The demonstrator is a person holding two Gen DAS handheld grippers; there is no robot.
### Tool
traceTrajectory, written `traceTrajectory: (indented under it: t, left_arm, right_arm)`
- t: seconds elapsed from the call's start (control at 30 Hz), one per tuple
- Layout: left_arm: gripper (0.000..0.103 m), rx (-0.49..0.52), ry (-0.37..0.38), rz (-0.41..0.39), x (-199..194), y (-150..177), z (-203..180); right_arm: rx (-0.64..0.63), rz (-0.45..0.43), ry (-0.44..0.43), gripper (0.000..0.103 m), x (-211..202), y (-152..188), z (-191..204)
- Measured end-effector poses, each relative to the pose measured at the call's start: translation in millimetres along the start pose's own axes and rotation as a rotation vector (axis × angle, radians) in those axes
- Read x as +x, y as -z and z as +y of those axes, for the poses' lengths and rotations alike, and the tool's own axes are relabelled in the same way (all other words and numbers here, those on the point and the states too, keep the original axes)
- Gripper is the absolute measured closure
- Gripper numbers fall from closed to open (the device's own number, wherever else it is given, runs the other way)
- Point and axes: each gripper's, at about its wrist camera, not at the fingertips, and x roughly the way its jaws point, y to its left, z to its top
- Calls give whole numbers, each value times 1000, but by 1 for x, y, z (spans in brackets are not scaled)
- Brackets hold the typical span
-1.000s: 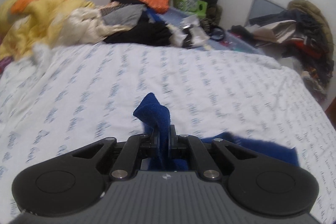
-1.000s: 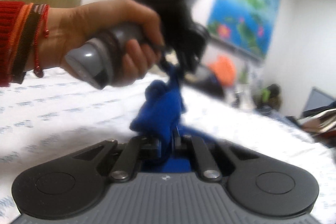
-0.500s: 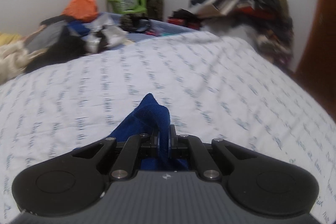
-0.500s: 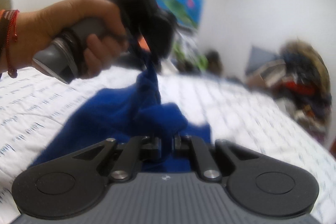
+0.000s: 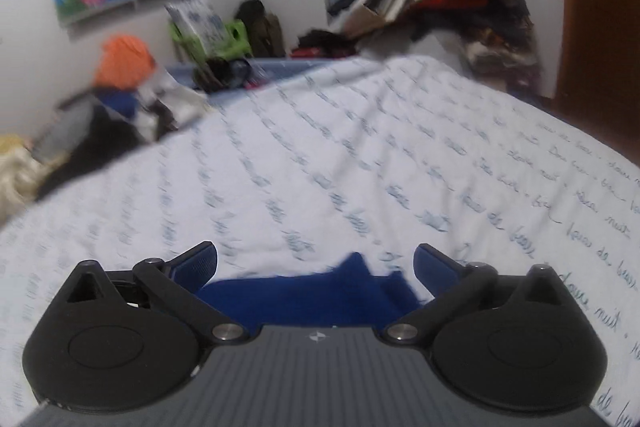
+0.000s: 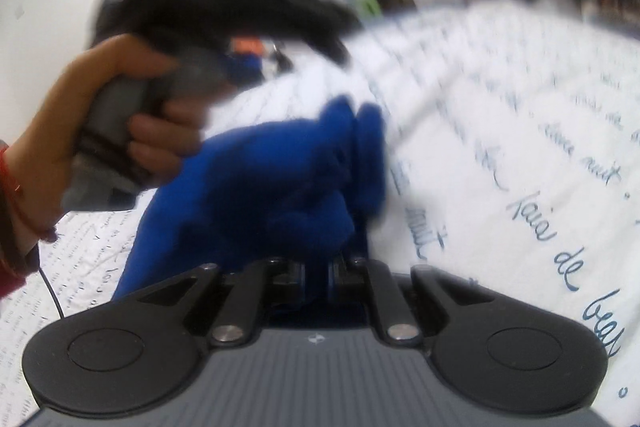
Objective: Fold small clothes
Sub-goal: 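Open the left tool while the right tool carries the folded sweater away, then lower the folded blue sweater onto the sheet and open the right tool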
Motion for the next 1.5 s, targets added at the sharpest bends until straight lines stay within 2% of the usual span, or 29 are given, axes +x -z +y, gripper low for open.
traceTrajectory:
  t: [0.03,0.07,0.1,0.13,0.17,0.2,0.27,0.33,0.4,0.43,0.5,0.57,0.6,0.67,0.73,0.87,0.97,1.07,1.2,1.3,1.4,1.5]
  left_arm:
    - [0,0,-20,-2,-9,2,6]
    - [0,-6,-32,-15,-20,8,13]
    - [0,-5,-41,-31,-32,16,20]
    - [0,-1,-52,-44,-44,28,26]
    - [0,2,-65,-55,-55,42,33]
    - [0,8,-79,-60,-67,58,38]
    - [0,19,-97,-63,-88,91,48]
    - [0,34,-91,-55,-109,124,52]
    - [0,60,-92,-67,-129,152,50]
    - [0,84,-102,-74,-139,164,45]
    - [0,144,-92,-112,-158,185,33]
    - [0,243,-77,-133,-170,203,16]
    - [0,303,-81,-149,-172,209,6]
    - [0,409,-139,-183,-170,218,-14]
    - [0,435,-182,-197,-161,221,-25]
    - [0,340,-251,-144,-129,208,-21]
    - [0,239,-288,-129,-127,205,-4]
    - [0,216,-326,-149,-140,207,10]
    - [0,289,-343,-138,-151,218,16]
    - [0,316,-334,-99,-152,226,19]
    - [0,279,-265,-96,-166,228,28]
    - [0,128,-152,-101,-178,215,48]
  right_arm:
    - [12,9,-6,85,0,-2,-2]
    - [27,18,-7,74,-2,-2,-4]
    - [42,23,-8,57,-3,-5,-9]
    - [55,23,-14,45,-5,-7,-13]
    - [65,13,-28,29,-8,-8,-14]
    - [68,1,-50,29,-13,-7,-14]
    - [70,-1,-72,30,-19,-11,-23]
    - [54,7,-55,36,-19,-17,-24]
    - [22,21,-29,52,-19,-20,-20]
    - [8,27,-17,57,-19,-21,-18]
    - [-6,46,-4,79,-15,-23,-17]
    - [3,51,-8,91,-16,-24,-17]
    - [14,51,-20,92,-15,-26,-18]
    - [56,48,-62,94,-17,-31,-21]
    - [106,35,-118,94,-20,-38,-22]
    - [188,4,-219,95,-28,-53,-20]
    - [215,1,-252,95,-32,-56,-21]
    - [146,15,-160,95,-31,-45,-21]
    - [125,64,-81,95,-20,-24,-31]
    - [57,68,-6,95,-18,-16,-29]
    - [-42,73,73,95,-17,-14,-25]
    - [14,91,35,92,-19,-16,-36]
